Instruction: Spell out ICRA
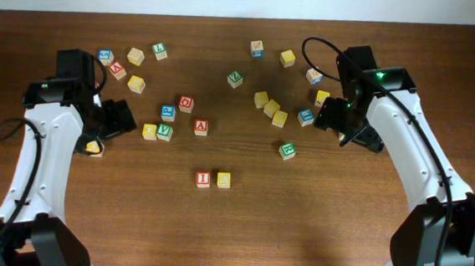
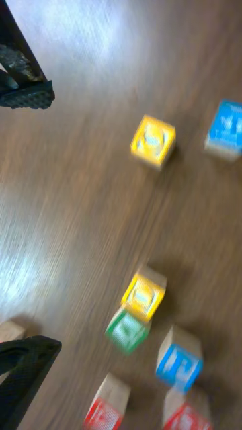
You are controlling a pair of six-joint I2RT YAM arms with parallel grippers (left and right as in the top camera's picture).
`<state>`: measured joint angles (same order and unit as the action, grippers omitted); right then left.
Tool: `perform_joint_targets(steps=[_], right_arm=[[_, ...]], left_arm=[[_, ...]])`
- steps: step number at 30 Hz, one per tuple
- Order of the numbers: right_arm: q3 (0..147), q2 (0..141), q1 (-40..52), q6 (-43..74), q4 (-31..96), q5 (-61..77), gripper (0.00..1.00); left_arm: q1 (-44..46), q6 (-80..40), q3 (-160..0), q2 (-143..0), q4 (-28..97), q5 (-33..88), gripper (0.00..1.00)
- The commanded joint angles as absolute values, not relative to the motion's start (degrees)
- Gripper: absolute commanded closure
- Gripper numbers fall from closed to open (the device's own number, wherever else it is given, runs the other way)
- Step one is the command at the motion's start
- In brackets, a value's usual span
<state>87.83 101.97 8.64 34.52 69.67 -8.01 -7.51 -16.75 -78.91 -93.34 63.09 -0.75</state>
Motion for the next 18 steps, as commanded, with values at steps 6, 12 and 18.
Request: perform_joint_targets(steps=[6, 12, 18], right_arm=[[87.53, 102.28, 8.19, 34.79, 69.63, -7.94, 0.02], [87.53, 102.28, 8.19, 34.79, 69.65, -7.94, 0.02], [87.53, 102.28, 8.19, 34.79, 69.65, -7.94, 0.02]], left_arm=[[-7.64, -10.35, -79.55, -94.00, 62.59, 7.29, 0.02], [-7.66, -10.35, -79.55, -96.55, 62.19, 7.07, 0.01], [-7.66, -10.37, -79.55, -96.97, 58.72, 7.11, 0.03]])
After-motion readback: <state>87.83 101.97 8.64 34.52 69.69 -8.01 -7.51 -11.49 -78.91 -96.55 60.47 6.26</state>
